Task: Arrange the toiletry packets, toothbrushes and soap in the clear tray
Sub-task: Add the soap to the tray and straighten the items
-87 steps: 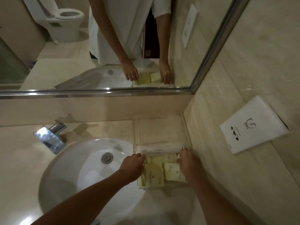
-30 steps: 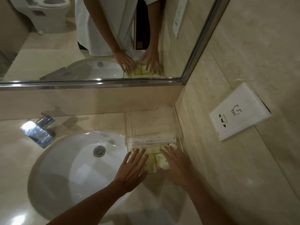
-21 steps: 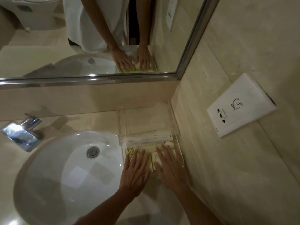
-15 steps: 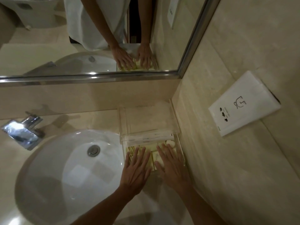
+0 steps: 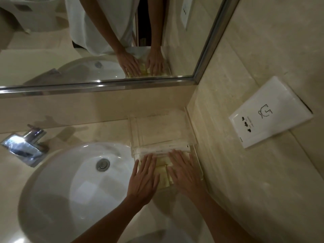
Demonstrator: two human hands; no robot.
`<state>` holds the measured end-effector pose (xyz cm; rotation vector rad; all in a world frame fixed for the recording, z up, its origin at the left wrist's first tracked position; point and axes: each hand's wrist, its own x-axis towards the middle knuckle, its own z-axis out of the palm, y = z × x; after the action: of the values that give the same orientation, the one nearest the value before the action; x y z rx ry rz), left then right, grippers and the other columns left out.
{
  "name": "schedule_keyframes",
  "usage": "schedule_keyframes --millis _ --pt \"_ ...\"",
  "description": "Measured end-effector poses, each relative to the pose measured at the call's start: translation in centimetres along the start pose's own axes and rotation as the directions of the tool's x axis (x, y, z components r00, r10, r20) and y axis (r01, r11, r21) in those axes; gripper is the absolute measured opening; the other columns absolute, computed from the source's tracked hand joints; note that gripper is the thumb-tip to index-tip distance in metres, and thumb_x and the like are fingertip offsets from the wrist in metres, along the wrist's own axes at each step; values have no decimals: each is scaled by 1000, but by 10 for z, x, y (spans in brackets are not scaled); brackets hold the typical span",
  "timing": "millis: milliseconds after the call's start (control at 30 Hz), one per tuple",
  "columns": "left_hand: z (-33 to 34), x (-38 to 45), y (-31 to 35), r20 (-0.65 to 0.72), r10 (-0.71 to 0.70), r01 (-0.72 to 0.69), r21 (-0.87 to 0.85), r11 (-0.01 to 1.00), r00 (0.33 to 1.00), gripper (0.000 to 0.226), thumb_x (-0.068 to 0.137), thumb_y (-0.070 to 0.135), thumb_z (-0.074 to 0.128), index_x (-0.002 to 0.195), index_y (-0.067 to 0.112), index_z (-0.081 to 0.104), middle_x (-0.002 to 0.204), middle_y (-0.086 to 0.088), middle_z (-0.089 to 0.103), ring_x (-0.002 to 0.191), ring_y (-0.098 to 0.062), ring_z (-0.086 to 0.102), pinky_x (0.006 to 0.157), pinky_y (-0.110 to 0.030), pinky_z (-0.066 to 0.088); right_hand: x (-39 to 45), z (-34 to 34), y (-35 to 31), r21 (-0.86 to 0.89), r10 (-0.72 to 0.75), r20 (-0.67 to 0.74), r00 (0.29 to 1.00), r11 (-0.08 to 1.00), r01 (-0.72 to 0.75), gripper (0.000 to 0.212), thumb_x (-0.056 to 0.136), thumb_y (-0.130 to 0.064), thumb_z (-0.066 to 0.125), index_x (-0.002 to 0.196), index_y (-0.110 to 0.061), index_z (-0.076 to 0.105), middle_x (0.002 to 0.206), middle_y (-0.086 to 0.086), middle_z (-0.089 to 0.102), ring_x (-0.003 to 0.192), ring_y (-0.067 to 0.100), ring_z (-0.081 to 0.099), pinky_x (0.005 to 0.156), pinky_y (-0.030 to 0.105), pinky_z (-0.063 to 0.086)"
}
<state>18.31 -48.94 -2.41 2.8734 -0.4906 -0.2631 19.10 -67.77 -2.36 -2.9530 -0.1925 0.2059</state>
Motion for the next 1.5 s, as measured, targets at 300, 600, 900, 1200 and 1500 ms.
schedule_keyframes --millis 300,600,900,1200,1500 --pt "-7 10 -1 -23 -43 43 -18 999 999 66 95 51 18 145 10 30 149 -10 39 140 -23 31 117 -42 24 7 1 10 -54 7 9 1000 999 -6 60 95 -53 27 150 -28 24 157 -6 28 146 14 22 116 47 12" --pt "3 -4 -3 40 120 -122 54 991 992 64 95 51 24 147 13 25 153 -8 30 144 -22 22 113 -46 12 -14 13 18 -48 -105 -15 994 993 104 51 97 -46 33 139 -20 46 149 -2 42 142 14 30 119 43 8" --pt "8 -10 -7 113 157 -169 103 980 981 62 98 51 22 148 14 22 155 -7 26 144 -24 18 112 -48 14 -13 6 31 -64 -286 20 958 956 287 44 101 -45 30 140 -28 43 146 -3 45 140 14 34 118 46 20" --pt "-2 -6 -3 53 114 -116 47 992 992 72 93 62 21 150 20 14 158 -9 10 147 -26 7 114 -50 12 -17 -2 22 -47 -243 -4 970 969 242 53 99 -51 31 145 -26 35 147 -2 44 140 16 34 117 48 20" --pt "-8 2 -10 43 24 -27 73 997 999 74 91 61 24 149 17 17 157 -14 19 146 -29 12 113 -48 11 -7 6 16 -69 -116 -10 993 991 115 57 97 -53 25 140 -19 45 145 1 48 139 20 36 117 49 18"
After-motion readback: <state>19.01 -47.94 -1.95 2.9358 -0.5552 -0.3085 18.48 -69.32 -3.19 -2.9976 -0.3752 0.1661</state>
